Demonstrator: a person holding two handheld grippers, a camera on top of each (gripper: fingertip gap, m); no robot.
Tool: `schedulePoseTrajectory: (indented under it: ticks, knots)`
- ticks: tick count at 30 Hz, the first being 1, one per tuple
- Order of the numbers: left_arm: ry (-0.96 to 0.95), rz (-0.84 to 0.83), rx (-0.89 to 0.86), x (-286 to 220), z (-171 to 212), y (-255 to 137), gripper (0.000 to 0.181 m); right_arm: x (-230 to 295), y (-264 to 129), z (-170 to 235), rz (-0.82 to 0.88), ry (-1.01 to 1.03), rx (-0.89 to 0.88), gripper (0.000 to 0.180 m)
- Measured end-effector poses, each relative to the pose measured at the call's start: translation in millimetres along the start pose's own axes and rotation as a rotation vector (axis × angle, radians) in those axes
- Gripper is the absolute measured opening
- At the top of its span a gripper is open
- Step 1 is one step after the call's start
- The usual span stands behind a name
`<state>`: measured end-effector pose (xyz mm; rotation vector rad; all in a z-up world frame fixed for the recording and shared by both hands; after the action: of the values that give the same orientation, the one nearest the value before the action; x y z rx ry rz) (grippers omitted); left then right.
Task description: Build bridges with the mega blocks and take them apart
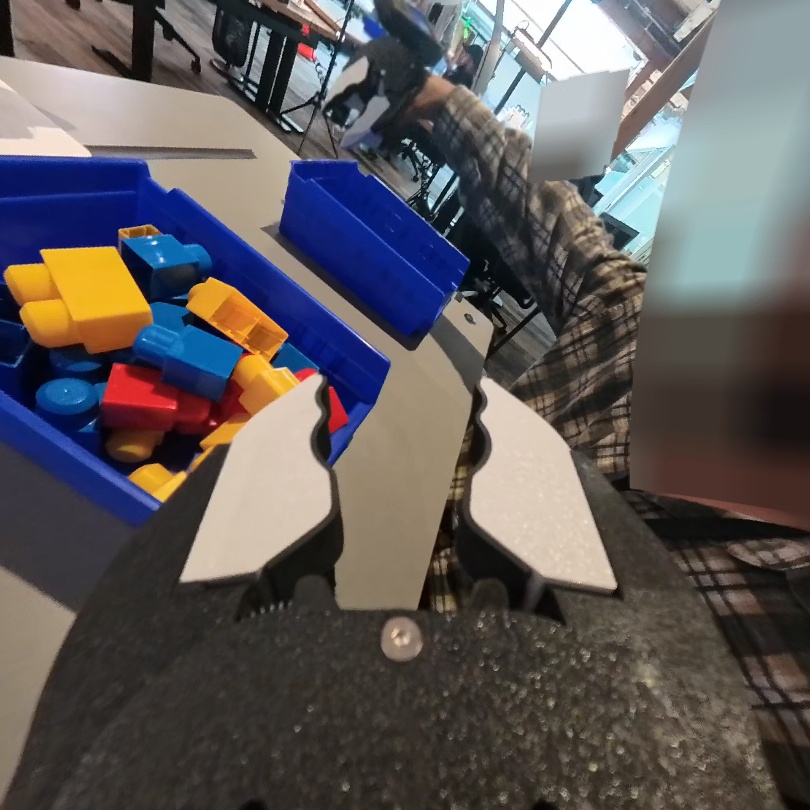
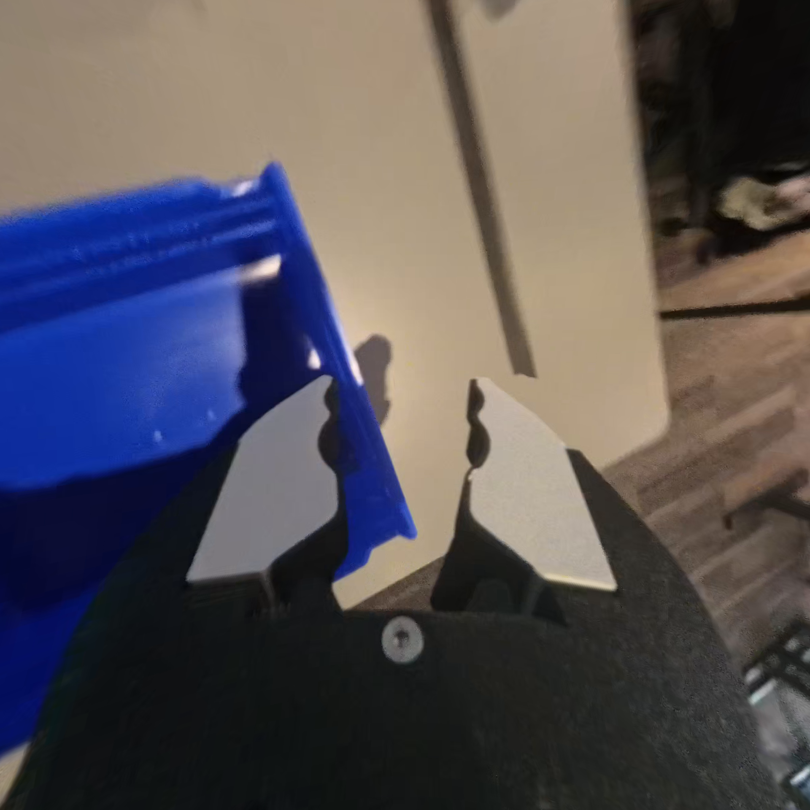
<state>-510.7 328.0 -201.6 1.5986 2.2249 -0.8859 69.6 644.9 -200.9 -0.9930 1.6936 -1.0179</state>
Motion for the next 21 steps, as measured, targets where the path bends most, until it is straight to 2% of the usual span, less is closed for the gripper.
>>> schedulePoseTrajectory:
  ticks: [3,7,10,13,17,21]
  knots:
    - [0.044,0.028,-0.034,-4.1,1.9,-1.1,0.061,13.4,-57.5,4.2,0.17,0.336,-0.052,0.096]
    - [0.057,0.093,-0.05,-4.9,9.6,1.7,0.061,58.5,-102.1,30.7,0.306,0.671,0.046,0.124]
    - [0.055,0.115,-0.042,-4.7,17.2,1.2,0.061,104.7,-108.3,58.0,0.287,0.899,0.107,0.125]
    - [0.056,0.135,-0.061,-6.7,24.7,-2.4,0.061,148.0,-100.8,83.4,0.223,1.075,0.145,0.118]
    - [0.046,0.153,-0.068,-10.1,34.7,-6.6,0.061,186.5,-80.6,109.4,0.116,1.203,0.156,0.112]
    - [0.042,0.156,-0.074,-15.5,43.8,-10.2,0.061,201.2,-54.5,128.1,0.063,1.265,0.207,0.111]
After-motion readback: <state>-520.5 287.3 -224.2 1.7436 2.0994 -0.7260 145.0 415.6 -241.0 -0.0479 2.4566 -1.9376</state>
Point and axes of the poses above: each gripper's, where its closed fingertips meet, y out along the fingers, z out of its underside, x = y × z across the jaws, the point moved 10 cm from there along -y, back along the fingers, and after that the axes turned 8 degrees about x, right-handed, at the moved point
